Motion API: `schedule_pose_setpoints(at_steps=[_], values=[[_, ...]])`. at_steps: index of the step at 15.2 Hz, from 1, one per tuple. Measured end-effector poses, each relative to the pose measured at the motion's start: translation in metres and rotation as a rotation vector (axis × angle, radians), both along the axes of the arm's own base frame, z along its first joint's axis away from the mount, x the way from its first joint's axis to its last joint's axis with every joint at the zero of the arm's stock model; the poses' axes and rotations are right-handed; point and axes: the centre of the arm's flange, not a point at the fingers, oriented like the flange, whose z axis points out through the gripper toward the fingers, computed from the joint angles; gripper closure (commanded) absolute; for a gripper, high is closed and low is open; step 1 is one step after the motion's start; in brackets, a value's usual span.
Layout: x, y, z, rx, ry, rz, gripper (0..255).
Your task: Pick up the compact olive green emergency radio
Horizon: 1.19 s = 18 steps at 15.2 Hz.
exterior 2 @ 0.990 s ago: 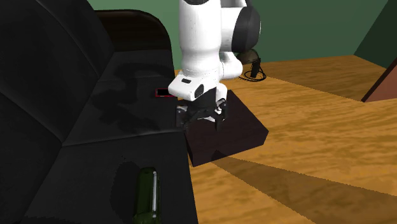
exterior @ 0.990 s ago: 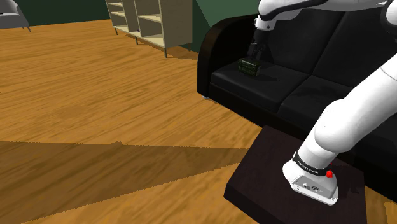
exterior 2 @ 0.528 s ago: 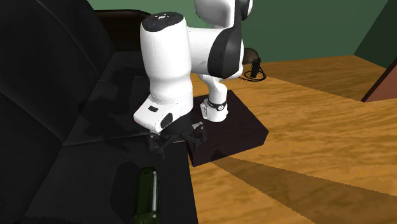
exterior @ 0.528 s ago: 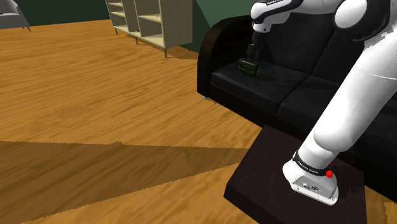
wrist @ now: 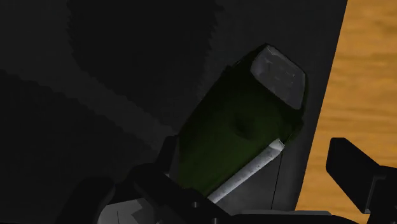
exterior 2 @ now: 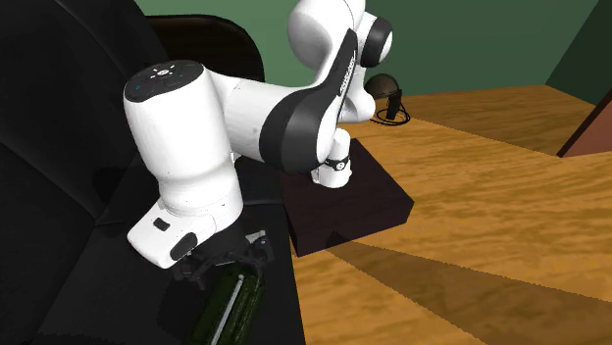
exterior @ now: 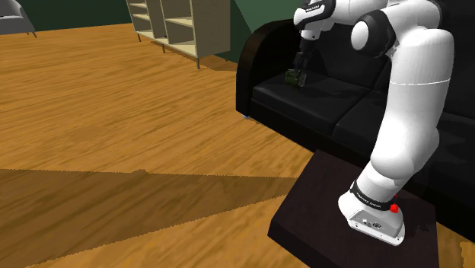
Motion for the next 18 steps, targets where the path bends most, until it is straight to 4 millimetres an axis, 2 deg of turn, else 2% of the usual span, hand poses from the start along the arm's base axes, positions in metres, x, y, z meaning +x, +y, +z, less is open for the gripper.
schedule_pose_setpoints(at_steps=[3,7,9,10,18], values=[[0.007,-0.018,-0.014,-0.003,0.000,0.002,0],[0.009,-0.020,-0.035,-0.003,-0.001,0.003,0],[0.009,-0.022,-0.039,-0.007,-0.008,0.003,0],[0.009,-0.022,-0.039,-0.011,-0.013,0.003,255],[0.006,-0.029,-0.040,-0.019,-0.025,0.001,255]])
